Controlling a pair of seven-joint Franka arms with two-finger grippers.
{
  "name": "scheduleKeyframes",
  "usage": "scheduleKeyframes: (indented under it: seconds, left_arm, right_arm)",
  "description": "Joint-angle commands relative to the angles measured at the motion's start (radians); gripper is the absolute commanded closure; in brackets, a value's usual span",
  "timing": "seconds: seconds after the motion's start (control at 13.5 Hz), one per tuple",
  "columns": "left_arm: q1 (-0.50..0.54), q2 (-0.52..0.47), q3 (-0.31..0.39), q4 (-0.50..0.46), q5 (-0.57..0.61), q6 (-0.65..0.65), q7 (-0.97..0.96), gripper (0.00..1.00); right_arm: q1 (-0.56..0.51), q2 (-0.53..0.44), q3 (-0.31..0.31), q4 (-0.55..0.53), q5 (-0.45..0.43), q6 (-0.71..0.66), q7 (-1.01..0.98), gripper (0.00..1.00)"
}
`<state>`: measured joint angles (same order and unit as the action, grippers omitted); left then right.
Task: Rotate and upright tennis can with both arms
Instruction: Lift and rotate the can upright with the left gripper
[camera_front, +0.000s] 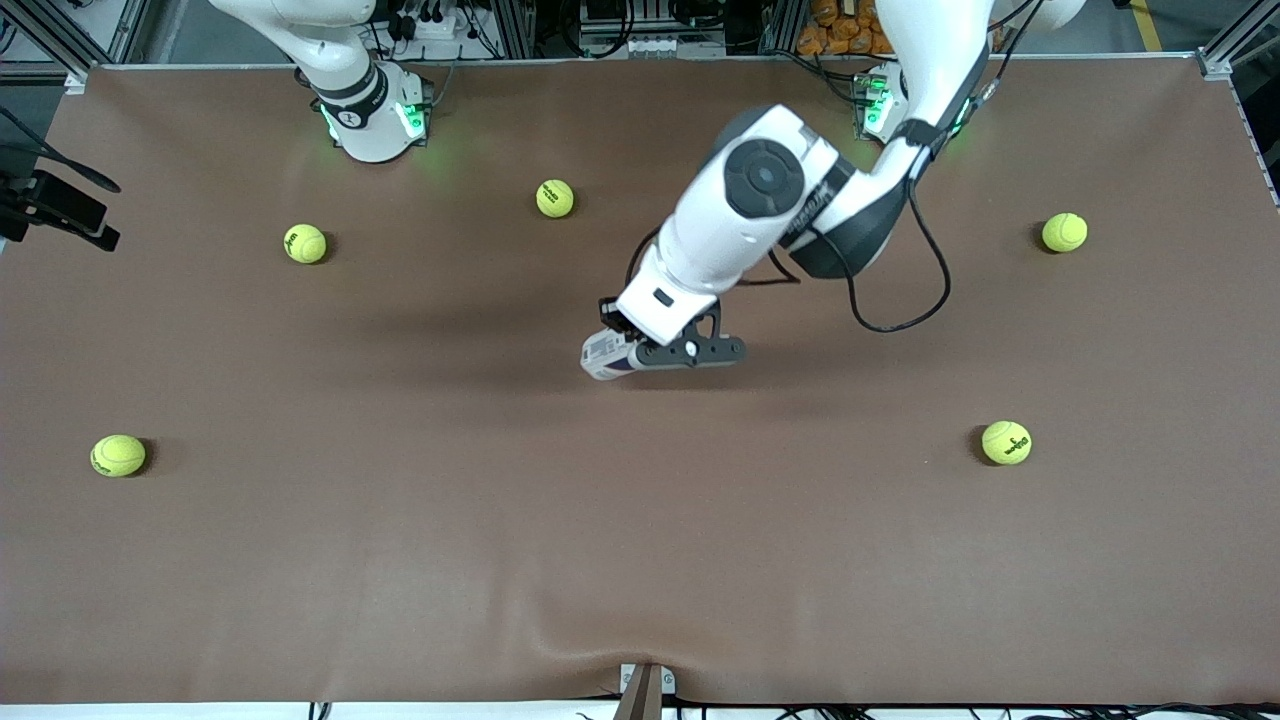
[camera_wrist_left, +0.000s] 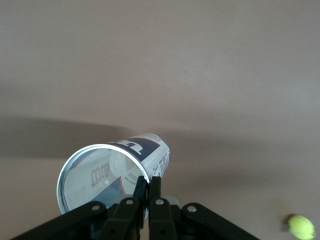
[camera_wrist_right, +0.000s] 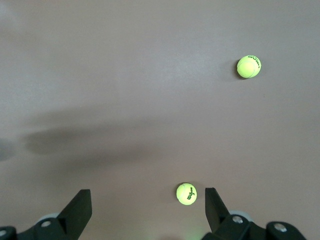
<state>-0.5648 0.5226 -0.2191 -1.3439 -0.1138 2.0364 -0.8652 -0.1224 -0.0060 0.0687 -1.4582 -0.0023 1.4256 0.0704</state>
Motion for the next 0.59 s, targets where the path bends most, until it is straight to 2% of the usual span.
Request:
scheduleKeyframes:
  seconds: [0.0,0.15,0.37,0.52]
  left_arm:
    - [-0.049,-0.004,0.017,0.038,0.129,-0.103,-0.118,1.0]
    - [-0.076,-0.004,0.018,0.057,0.175,-0.168,-0.141,1.0]
    - [-0.107,-0.004,0.018,0.061,0.2,-0.196,-0.201,1.0]
    - [-0.135,0.008,0.02,0.061,0.276,-0.225,-0.231,1.0]
  right_arm:
    - [-0.011,-0.002,0.01,0.002,0.007,-0.005,0.006,0.0]
    - [-0.011,-0.002,0.01,0.002,0.007,-0.005,0.006,0.0]
    - [-0.011,-0.002,0.01,0.002,0.007,-0.004,0.006,0.0]
    - [-0.011,-0.002,0.01,0.002,0.007,-0.002,0.006,0.0]
